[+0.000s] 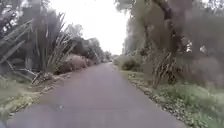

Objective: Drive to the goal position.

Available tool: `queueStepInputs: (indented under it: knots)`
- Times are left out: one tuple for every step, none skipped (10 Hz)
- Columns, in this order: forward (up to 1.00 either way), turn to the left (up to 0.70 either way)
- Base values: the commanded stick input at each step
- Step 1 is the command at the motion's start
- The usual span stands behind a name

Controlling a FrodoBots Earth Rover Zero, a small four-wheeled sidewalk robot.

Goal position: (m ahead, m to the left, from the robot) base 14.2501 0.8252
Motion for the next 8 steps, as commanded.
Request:
queueStepInputs:
  knots:
    - [1.0,0.0]
    - [1.0,0.0]
    - [1.0,0.0]
    - [1.0,0.0]
    - [1.0,0.0]
    - [1.0,0.0]
    - [1.0,0.0]
    - [1.0,0.0]
